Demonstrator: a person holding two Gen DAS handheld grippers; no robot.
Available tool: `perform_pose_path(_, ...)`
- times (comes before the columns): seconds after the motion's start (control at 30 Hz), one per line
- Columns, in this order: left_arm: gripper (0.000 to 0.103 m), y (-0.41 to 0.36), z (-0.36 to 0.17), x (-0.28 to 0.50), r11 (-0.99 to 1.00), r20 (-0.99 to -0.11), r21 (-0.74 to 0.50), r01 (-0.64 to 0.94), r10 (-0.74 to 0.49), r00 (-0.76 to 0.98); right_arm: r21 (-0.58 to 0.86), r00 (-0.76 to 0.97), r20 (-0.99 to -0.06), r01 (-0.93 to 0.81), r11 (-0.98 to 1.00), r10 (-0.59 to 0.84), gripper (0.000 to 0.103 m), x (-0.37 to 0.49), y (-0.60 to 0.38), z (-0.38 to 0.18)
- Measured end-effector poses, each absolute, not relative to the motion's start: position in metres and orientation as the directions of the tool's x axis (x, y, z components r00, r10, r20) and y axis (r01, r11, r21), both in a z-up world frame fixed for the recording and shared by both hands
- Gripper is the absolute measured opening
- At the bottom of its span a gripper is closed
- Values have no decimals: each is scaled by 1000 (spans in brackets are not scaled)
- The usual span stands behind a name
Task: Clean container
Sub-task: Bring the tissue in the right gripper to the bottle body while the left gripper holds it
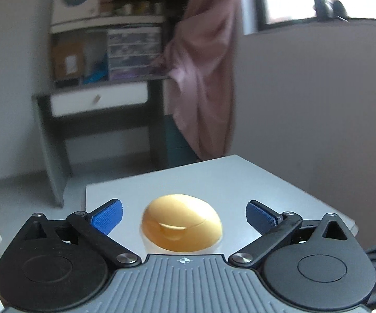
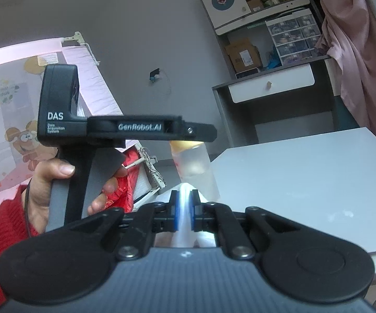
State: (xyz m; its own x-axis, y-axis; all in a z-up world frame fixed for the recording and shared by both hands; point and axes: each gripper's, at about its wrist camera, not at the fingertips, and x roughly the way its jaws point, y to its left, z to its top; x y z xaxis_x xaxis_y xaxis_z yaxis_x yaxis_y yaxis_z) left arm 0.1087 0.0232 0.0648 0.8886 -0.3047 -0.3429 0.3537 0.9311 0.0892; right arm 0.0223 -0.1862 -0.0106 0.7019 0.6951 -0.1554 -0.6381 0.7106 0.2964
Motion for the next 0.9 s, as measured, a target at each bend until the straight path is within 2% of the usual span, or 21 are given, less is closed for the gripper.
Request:
perform_pose_path(0.13, 102, 48, 58, 108, 869, -295, -11, 495, -476, 828, 288, 703, -161, -638, 714, 693, 8, 22, -185, -8)
perform_pose_path(0.27, 102, 68, 43, 113, 795, -291, -29, 606, -586, 756, 278, 706, -168, -636, 720, 688, 8, 22, -185, -6)
perform_pose_path(0.43, 102, 92, 28, 134, 689, -222, -125, 714, -721, 657, 266, 716, -172, -628, 731, 677, 8, 20, -183, -3)
perform_pose_path(0.7, 102, 95, -7, 167, 560, -250, -141, 816, -818, 518, 261, 729, -184, -611, 748, 659, 8, 20, -184, -3)
perform_pose_path(0.9, 102, 95, -20, 179, 476, -228, -120, 871, -867, 443, 258, 729, -197, -606, 752, 655, 8, 22, -184, -3)
